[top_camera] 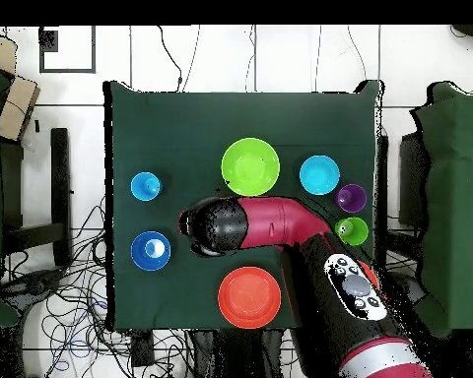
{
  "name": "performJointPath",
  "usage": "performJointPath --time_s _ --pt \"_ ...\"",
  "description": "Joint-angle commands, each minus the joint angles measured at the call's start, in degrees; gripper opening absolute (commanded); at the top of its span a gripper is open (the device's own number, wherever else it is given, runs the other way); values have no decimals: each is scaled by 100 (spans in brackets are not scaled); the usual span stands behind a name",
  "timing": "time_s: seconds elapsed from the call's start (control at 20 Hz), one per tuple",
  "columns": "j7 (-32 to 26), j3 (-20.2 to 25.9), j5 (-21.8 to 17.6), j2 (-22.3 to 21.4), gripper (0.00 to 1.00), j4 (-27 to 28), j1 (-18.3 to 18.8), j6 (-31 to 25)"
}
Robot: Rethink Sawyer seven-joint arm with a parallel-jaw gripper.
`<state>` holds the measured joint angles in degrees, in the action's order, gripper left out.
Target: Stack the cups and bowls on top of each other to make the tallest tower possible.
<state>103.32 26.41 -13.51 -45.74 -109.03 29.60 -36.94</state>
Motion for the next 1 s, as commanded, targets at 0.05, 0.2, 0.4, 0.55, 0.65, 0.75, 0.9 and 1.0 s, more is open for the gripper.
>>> performJointPath --time_s 0.05,0.2,0.4,0.55,0.65,0.75,0.9,1.0 --pt "1114 -419 -259 284 100 -381 -552 907" --pt "1238 -642 -305 314 100 -444 -794 1156" --pt "1046 -674 -327 553 100 -626 -686 1670" --pt "794 -510 -260 443 100 -943 -351 1756" --pt "557 -334 -186 323 100 -1125 -31 1640" --pt "356 -201 -170 211 100 -1281 275 1570" --pt "93 39 -177 219 100 -1410 732 1487" --pt "-12 175 -206 216 100 -1501 979 1448"
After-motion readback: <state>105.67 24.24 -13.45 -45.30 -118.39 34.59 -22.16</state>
